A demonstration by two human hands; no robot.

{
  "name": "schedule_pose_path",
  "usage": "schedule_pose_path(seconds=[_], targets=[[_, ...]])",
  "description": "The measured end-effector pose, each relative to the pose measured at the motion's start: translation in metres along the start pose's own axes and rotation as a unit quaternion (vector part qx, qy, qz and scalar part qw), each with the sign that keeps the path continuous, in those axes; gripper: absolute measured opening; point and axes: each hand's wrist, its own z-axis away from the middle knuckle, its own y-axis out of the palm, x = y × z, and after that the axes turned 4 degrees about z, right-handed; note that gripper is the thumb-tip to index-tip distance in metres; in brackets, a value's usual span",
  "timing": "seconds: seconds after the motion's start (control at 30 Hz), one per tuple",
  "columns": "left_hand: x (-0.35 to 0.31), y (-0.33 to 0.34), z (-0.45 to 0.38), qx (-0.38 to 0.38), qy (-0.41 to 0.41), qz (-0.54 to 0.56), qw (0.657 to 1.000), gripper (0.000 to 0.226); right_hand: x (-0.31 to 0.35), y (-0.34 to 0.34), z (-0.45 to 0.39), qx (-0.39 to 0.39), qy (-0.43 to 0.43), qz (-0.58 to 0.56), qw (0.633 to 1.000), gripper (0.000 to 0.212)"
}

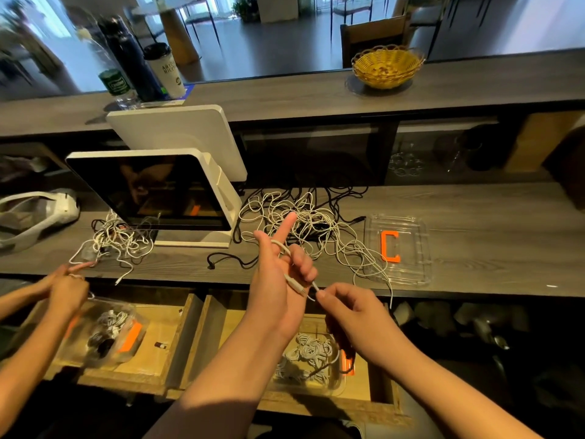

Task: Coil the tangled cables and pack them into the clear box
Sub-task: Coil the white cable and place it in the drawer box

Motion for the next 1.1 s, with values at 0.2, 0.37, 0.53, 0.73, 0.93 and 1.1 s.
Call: schedule_pose_path(seconds=[0.2,0.37,0.53,0.73,0.93,1.1], targets=[[0.003,0.004,-0.001,0.002,0.035,-0.035,0.999,0.062,0.001,0.007,0.003,-0.007,-0.014,0.075,0.997,0.020],[0.006,0.004,-0.001,0.008,0.075,-0.091,0.993,0.060,0.007,0.009,0.009,0.056,-0.037,0.173,0.983,0.022],[0.010,0.000,-0.003,0.025,0.118,-0.227,0.966,0.053,0.010,0.010,0.014,0.107,-0.086,0.258,0.956,0.020],[0.019,-0.013,-0.012,0.065,0.078,-0.413,0.905,0.043,0.008,0.002,0.010,0.078,-0.103,0.242,0.961,0.025],[0.016,-0.010,-0.014,0.132,-0.067,-0.462,0.875,0.068,0.012,-0.003,0.012,0.078,-0.119,0.270,0.952,0.020],[0.011,-0.010,-0.003,0.174,-0.203,-0.450,0.852,0.078,0.022,-0.021,0.006,-0.041,-0.175,0.294,0.939,0.009]])
